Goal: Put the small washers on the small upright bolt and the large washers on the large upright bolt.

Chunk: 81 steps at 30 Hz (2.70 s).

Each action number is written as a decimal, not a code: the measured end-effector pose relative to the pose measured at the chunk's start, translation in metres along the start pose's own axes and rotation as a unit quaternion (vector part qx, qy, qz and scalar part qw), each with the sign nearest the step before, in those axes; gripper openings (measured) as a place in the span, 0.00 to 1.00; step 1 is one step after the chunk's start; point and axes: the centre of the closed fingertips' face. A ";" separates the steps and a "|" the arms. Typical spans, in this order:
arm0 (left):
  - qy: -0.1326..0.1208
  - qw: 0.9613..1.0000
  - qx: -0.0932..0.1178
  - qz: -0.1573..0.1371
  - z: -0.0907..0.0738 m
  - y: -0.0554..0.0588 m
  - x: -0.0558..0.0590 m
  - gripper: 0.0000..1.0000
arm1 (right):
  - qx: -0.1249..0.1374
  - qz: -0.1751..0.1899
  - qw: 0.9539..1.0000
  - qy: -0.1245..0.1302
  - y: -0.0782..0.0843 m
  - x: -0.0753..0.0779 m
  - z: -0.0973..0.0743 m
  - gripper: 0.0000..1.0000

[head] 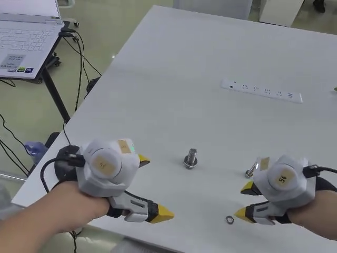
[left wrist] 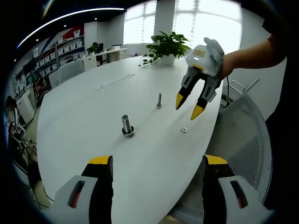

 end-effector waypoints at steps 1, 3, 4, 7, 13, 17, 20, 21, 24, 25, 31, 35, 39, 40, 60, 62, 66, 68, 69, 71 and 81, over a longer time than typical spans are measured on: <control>0.001 1.000 -0.003 0.005 0.000 0.000 0.000 0.78 | -0.004 -0.001 1.000 0.000 0.002 0.000 0.003 0.34; 0.002 1.000 -0.004 0.012 0.000 0.000 0.001 0.78 | -0.005 -0.003 1.000 0.000 0.005 -0.002 0.007 0.34; 0.003 1.000 -0.005 0.014 0.000 0.001 0.002 0.78 | -0.005 -0.002 1.000 0.000 0.006 -0.002 0.008 0.34; 0.003 1.000 -0.010 0.022 0.001 0.002 0.002 0.78 | -0.009 -0.004 1.000 -0.003 0.010 -0.004 0.015 0.33; 0.010 0.999 -0.017 0.033 0.003 0.004 0.006 0.78 | -0.023 -0.021 1.000 -0.004 0.018 -0.011 0.032 0.32; 0.014 0.999 -0.029 0.044 0.006 0.009 0.007 0.77 | -0.033 -0.027 0.999 -0.006 0.023 -0.012 0.039 0.29; 0.018 0.999 -0.025 0.042 0.006 0.007 0.008 0.77 | -0.038 -0.026 0.999 -0.008 0.026 -0.013 0.041 0.27; 0.018 0.999 -0.024 0.041 0.006 0.007 0.008 0.77 | -0.040 -0.026 0.999 -0.007 0.026 -0.013 0.041 0.27; 0.019 0.999 -0.023 0.036 0.005 0.007 0.008 0.76 | -0.039 -0.023 0.999 -0.007 0.026 -0.013 0.040 0.27; 0.020 0.999 -0.022 0.036 0.005 0.007 0.008 0.76 | -0.039 -0.024 0.999 -0.008 0.025 -0.013 0.040 0.26; 0.020 0.999 -0.022 0.034 0.003 0.008 0.007 0.75 | -0.050 -0.009 0.999 -0.007 0.026 -0.014 0.041 0.24; 0.019 0.999 -0.018 0.031 0.003 0.007 0.007 0.74 | -0.066 -0.015 0.998 -0.007 0.025 -0.015 0.041 0.23; 0.022 0.999 -0.017 0.030 0.003 0.006 0.009 0.73 | -0.079 -0.010 0.997 -0.005 0.026 -0.015 0.042 0.22; 0.023 0.999 -0.019 0.030 0.003 0.007 0.010 0.72 | -0.081 -0.005 0.997 -0.004 0.026 -0.015 0.042 0.22; 0.008 1.000 -0.005 0.013 -0.003 0.004 0.013 0.69 | -0.089 -0.007 0.996 -0.006 0.025 -0.014 0.042 0.13; 0.006 1.000 -0.006 0.014 -0.003 0.004 0.014 0.69 | -0.091 -0.009 0.996 -0.010 0.025 -0.015 0.042 0.13; 0.005 1.000 -0.008 0.013 -0.005 0.006 0.014 0.69 | -0.097 -0.016 0.995 -0.014 0.024 -0.015 0.042 0.13; 0.004 1.000 -0.009 0.012 -0.006 0.007 0.014 0.68 | -0.095 -0.010 0.995 -0.015 0.024 -0.013 0.042 0.13; 0.004 1.000 -0.011 0.013 -0.006 0.008 0.014 0.68 | -0.095 -0.007 0.995 -0.016 0.024 -0.013 0.043 0.13; 0.004 1.000 -0.012 0.013 -0.006 0.009 0.013 0.68 | -0.093 0.005 0.996 -0.018 0.024 -0.012 0.042 0.13; 0.003 1.000 -0.009 0.012 -0.008 0.008 0.010 0.68 | -0.091 0.034 0.995 -0.007 0.031 0.006 0.029 0.13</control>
Point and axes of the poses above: the centre of the closed fingertips' face, and the gripper's own axes: z roughly forward along the fingers, x roughly to its right, y roughly out of its underside, and after that the axes turned 4 degrees about x, right-handed
